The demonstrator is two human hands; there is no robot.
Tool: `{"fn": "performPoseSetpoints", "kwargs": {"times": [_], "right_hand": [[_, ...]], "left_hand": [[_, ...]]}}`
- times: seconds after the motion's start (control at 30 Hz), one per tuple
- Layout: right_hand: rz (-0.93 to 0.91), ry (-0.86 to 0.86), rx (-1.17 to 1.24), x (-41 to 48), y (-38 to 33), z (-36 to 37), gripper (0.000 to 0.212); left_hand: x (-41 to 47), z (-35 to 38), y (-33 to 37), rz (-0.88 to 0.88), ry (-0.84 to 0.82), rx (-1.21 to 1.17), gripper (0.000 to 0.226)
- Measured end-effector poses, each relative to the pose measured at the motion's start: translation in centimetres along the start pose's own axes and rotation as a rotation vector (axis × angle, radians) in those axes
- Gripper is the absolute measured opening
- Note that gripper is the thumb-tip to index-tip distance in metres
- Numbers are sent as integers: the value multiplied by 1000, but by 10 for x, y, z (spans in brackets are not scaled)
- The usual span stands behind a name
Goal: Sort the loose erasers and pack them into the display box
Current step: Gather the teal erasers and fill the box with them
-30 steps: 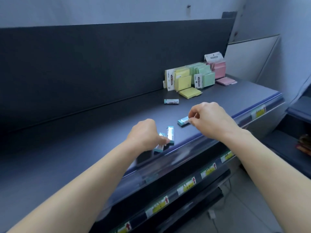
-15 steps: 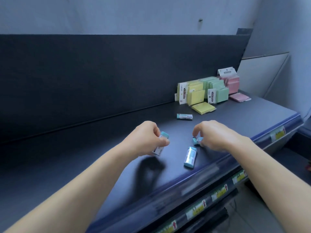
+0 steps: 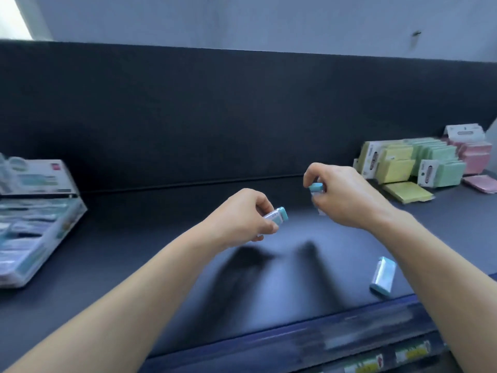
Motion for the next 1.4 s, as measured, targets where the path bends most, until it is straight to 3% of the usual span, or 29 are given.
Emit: {"fn": "performPoseSetpoints", "kwargs": {"times": [0.1,0.5,0.87,1.13,1.4], "right_hand": [[-127,18,115,16,-37,2,13],[-589,-86,402,29,-184,38,13],[-679,-117,438,25,-269,70,8],[-584,-133,382,33,-329,99,16],[-388,-229,307,44,-347,126,20]], "left_hand": [[-20,-27,-16,-56,161,9,6],[-142,-99,-68,-331,673,37,5],[-201,-154,-120,-378,939,26,8],[-203,-223,-165,-293,956,-19,19],[-181,-255,-190,-185,759,4,10]]}}
Point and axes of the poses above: each hand's wrist, its own x-axis towards the middle knuckle, its own z-axis out of the palm, y = z × x, the point moved 3 cm from there along x, towards the middle knuckle, and after that the axes turned 1 degree about z, right-handed, at the moved point
